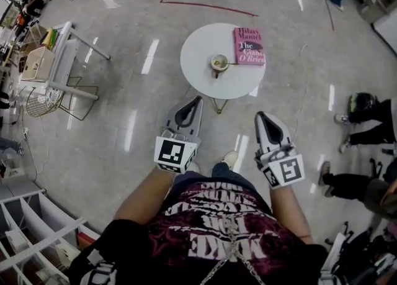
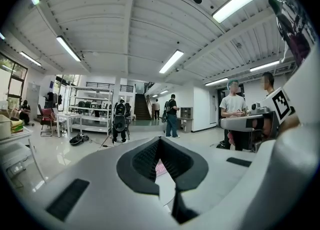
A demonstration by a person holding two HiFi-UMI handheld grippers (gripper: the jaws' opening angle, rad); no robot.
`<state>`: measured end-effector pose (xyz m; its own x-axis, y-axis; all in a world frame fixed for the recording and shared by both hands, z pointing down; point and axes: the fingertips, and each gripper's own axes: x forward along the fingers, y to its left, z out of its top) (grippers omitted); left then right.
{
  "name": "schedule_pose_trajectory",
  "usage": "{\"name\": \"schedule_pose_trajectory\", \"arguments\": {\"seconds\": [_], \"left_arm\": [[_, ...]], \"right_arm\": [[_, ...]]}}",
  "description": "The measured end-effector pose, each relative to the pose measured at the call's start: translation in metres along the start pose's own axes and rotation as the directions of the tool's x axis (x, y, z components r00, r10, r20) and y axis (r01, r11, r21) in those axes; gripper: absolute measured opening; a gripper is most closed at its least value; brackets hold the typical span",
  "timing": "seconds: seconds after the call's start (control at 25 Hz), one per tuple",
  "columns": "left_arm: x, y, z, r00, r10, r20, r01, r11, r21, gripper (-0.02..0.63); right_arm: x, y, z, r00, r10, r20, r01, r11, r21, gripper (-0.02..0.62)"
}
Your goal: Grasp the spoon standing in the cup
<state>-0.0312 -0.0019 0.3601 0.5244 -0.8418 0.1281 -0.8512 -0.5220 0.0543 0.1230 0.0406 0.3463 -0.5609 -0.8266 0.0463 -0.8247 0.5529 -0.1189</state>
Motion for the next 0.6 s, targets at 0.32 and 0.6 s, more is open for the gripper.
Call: {"name": "schedule_pose_trajectory", "arguments": {"seconds": [0.32,0.6], "left_arm": [[0.014,-0.004,0.014,0.996,0.078,0.034,-0.078,0.997,-0.007,0.025],[0.018,-0.007,0.011,0.989,0.144,0.04,-0.141,0.987,-0.081,0.025]], "right_arm": [[0.004,-0.024,0.017,0.996,0.085,0.026,-0.084,0.996,-0.019,0.032],[0.001,-0.04,0.018,0.992,0.127,0.022,-0.127,0.992,-0.024,0.032]]}}
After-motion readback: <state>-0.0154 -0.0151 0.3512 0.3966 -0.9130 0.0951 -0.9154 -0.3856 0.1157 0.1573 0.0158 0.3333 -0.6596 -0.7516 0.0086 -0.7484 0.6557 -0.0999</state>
